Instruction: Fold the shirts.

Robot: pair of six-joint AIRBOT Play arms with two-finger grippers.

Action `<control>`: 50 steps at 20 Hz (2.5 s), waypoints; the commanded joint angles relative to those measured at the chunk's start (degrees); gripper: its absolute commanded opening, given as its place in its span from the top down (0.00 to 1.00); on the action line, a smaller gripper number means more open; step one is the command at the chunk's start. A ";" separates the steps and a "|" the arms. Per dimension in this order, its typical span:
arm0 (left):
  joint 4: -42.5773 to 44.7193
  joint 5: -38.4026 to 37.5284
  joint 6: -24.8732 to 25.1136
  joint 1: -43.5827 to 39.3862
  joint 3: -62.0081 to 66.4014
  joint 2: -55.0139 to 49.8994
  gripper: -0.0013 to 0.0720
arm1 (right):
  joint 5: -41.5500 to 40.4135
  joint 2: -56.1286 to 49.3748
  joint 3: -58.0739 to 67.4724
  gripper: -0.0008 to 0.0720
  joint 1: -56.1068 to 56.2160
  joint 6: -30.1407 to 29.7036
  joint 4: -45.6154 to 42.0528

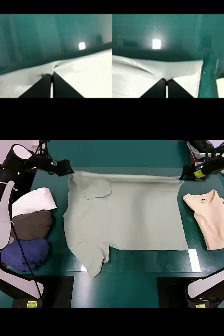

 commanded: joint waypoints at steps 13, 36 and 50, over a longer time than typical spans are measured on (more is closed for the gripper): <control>4.09 -10.86 -4.79 0.98 -15.32 -0.07 0.42 | -2.14 6.38 -23.39 0.49 2.86 -1.31 -2.47; -4.00 1.66 -8.31 -6.75 -79.14 42.91 0.43 | -2.29 37.07 -44.98 0.48 -2.54 -3.80 -0.79; -5.92 -2.25 -7.72 -9.18 -68.13 42.91 0.95 | 5.95 40.57 -58.36 0.47 -13.07 -3.85 -7.28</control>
